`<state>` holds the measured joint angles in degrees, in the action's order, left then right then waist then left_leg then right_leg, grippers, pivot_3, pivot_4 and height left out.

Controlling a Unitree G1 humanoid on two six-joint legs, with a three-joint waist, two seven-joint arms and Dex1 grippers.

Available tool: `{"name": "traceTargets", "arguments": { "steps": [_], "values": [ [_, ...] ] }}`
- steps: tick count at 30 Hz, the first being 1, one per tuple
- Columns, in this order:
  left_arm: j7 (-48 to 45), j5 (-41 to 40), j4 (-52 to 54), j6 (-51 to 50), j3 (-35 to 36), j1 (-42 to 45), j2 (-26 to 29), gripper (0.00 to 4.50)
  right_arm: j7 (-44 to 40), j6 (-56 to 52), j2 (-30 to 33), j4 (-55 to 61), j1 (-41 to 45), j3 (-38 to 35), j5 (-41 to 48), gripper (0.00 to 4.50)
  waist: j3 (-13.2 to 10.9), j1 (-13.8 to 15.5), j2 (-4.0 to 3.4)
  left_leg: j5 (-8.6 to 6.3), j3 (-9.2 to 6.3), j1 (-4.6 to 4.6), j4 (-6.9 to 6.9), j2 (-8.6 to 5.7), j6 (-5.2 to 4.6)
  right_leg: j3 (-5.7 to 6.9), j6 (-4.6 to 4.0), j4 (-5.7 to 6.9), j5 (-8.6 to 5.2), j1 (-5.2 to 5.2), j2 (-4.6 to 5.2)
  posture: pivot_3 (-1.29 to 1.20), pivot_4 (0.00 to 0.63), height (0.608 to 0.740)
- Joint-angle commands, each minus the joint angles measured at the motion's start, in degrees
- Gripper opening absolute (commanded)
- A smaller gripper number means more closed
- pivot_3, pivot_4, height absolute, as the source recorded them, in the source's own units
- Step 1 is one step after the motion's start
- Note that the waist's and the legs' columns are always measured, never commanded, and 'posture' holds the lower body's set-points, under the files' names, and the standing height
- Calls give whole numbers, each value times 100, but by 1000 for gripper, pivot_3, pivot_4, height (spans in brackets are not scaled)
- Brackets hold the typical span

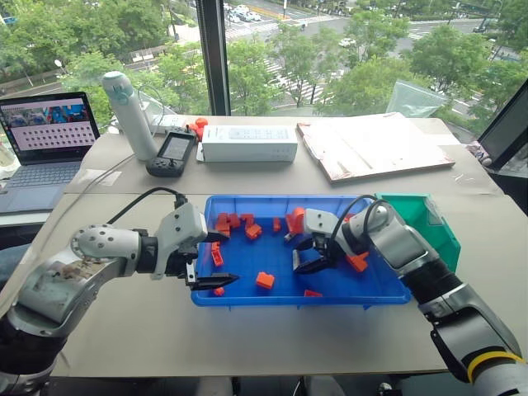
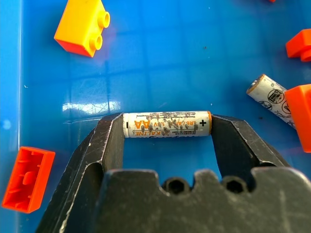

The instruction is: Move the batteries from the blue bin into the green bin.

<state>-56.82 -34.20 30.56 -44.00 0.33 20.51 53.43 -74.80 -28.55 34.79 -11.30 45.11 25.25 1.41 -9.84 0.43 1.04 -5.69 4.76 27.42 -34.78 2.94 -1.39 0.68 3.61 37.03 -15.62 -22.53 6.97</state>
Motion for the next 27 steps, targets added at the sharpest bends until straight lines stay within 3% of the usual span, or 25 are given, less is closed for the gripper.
{"name": "traceTargets", "arguments": {
  "steps": [1,3,6,12,19,21,24,27],
  "values": [
    [50,-521,71,-55,265,357,-313,4500,-67,-634,278,585,177,-623,415,2538,-1,25,1,0,0,1,0,0,0,0,0,0,0,-1,1,0,150,736],
    [89,-716,53,-118,302,533,-472,4500,-16,-890,398,746,209,-842,555,2538,-1,31,1,0,-3,1,-4,0,0,3,0,0,0,4,1,0,150,736],
    [57,-963,-130,-117,269,896,-733,4500,304,-1182,1168,631,319,-1637,557,2538,-2,53,1,0,-3,0,-4,-2,-1,2,1,0,1,11,1,0,150,736],
    [1,-912,-575,38,43,1328,-1060,4500,374,-1076,2614,275,-89,-2182,400,2538,-2,86,3,-1,-4,0,-2,-9,-4,3,3,-15,0,16,4,0,150,736],
    [-33,-752,-914,157,-112,1663,-1293,4500,495,-726,3038,-45,-537,-2310,330,2538,-2,-59,3,0,5,-1,-1,-5,-11,-16,6,-6,2,29,1,0,150,736],
    [-2,-650,-941,165,-144,1665,-1266,4500,516,-612,3003,-165,-601,-2194,250,3538,-2,-70,3,1,5,-2,-1,-6,-12,-17,7,-5,1,28,1,0,150,736],
    [82,-534,-947,149,-112,1626,-1250,4500,481,-505,2929,-240,-542,-2112,225,4420,-2,-67,3,0,4,-1,-4,-7,-11,-16,9,-6,0,29,1,0,150,736],
    [106,-387,-855,134,-84,1466,-1088,4500,689,-356,2633,-255,-143,-1985,120,4467,-2,-70,3,0,4,-1,-5,-7,-11,-16,10,-6,1,29,2,0,150,736]
  ]
}}
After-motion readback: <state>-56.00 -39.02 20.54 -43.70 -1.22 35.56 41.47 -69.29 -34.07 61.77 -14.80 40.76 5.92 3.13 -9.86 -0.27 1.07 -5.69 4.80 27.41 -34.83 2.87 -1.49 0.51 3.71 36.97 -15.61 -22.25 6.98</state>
